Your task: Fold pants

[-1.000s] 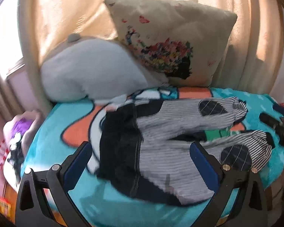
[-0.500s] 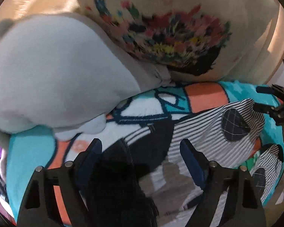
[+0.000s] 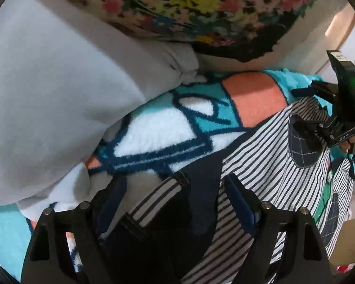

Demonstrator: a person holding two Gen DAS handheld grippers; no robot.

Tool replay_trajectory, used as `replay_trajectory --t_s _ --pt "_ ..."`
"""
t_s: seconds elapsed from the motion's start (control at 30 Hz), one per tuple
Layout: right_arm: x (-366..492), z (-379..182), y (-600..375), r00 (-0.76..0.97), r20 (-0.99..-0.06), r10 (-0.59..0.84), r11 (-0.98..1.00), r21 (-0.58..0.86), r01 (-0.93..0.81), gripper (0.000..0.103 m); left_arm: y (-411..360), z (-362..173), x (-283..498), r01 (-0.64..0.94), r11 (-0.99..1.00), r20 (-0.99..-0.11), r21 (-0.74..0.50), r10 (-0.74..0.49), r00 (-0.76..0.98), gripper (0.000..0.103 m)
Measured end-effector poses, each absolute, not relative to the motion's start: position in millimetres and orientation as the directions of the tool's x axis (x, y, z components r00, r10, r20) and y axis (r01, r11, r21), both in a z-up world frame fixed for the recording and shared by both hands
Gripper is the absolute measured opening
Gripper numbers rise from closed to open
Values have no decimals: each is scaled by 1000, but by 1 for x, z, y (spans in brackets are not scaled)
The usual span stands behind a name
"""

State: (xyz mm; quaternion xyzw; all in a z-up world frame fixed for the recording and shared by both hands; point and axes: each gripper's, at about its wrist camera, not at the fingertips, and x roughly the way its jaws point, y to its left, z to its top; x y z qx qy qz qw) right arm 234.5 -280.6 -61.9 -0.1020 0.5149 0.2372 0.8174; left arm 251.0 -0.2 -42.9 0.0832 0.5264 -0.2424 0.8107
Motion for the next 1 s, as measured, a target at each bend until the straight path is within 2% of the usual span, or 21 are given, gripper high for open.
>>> replay_trajectory --t_s 0.03,0.07,0.1,0.13,0.17,0.2,0.27,0.5,0.73,1.0 --pt "233 -61 -280 358 -890 283 863 74 -500 95 -3 -43 249 482 870 -895 -98 -289 339 79" --pt "232 -61 -278 361 -887 287 860 73 -505 88 -6 -42 247 486 871 -895 -73 -272 352 73" --pt "229 -58 -278 363 -883 298 855 78 -512 71 -9 -40 245 493 868 -894 -58 -265 362 52" --pt "225 -53 -277 361 -877 317 848 91 -522 59 -11 -37 242 505 862 -891 -56 -270 364 18" --pt "224 -50 -277 348 -875 335 842 113 -527 33 -11 -35 240 510 856 -892 -80 -289 347 7" --pt "224 -49 -275 335 -877 344 839 127 -530 16 -10 -34 239 508 856 -892 -101 -304 335 6" --pt "220 -45 -273 330 -879 345 837 129 -532 11 -9 -26 233 499 863 -881 -79 -295 370 6" --pt "195 -15 -270 419 -842 339 858 94 -506 9 -3 8 200 449 891 -830 -64 -297 472 6" --pt "129 23 -267 518 -778 356 863 62 -501 9 15 46 121 393 916 -739 -85 -322 592 6" --pt "30 16 -252 562 -733 383 870 82 -487 9 29 44 29 337 938 -676 -83 -301 672 6"
